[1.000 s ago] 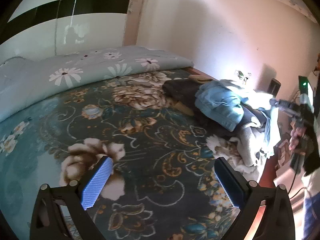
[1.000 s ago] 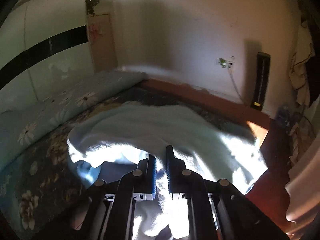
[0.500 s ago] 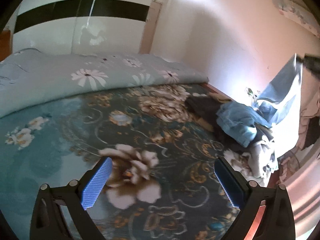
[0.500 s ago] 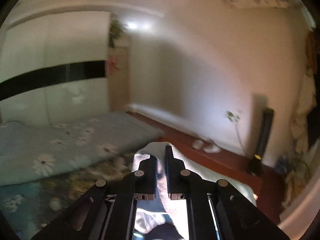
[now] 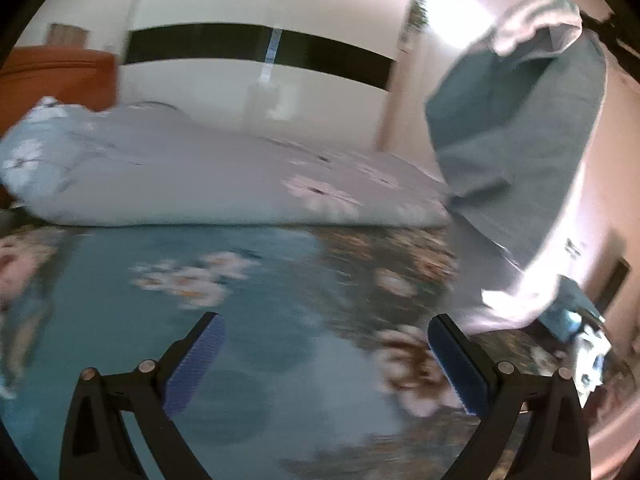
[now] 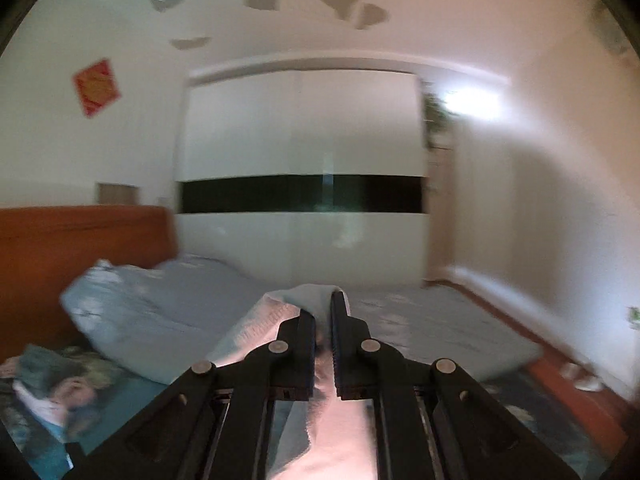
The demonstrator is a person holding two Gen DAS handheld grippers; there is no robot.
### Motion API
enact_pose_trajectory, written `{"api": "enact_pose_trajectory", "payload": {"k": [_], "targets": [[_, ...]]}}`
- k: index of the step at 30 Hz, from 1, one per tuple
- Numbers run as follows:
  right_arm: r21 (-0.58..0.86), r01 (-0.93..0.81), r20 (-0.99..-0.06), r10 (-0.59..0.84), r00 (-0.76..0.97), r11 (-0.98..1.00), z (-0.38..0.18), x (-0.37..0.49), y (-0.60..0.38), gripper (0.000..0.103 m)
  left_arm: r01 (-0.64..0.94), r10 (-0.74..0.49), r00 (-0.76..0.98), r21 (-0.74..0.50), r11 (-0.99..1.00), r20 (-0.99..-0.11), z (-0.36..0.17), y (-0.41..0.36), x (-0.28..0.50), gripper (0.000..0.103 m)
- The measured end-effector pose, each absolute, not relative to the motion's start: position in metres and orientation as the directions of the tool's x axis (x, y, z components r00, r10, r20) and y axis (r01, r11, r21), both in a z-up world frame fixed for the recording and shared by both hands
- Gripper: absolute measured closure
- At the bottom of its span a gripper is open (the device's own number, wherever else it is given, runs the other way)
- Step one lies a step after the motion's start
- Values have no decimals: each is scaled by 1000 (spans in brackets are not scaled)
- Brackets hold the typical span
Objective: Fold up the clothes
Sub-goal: 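Grasp the light blue sweatshirt with the right gripper and lift it off the pile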
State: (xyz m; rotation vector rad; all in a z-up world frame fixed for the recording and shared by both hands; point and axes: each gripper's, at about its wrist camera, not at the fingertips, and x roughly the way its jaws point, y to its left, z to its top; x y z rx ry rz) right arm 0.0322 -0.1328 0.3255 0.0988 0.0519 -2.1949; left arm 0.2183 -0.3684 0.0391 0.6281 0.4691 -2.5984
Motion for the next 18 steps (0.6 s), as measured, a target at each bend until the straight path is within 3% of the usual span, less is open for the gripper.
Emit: {"api": "enact_pose_trajectory", "payload": {"k": [4,7,12,18], "targets": [[25,855,-135,-849,-510,-518,297,31,-163,96,572,-431,-761,-189,-798,-485,42,-401,271,0],[78,862,-253,-846,-469,-501,241,16,-173,96,618,-467,-732,-194,-762,-497,34,-416,297,0],[111,800,-547,-708,-446,-590,107,-19,-175,96,631,-431,-709,-227,-742,-559,4,-423,303,0],[161,630,-724,-524,-447,-760,3,-77,-132,96,611,-366,-693,-238,-755,-621,-26,-421,280,0]]}}
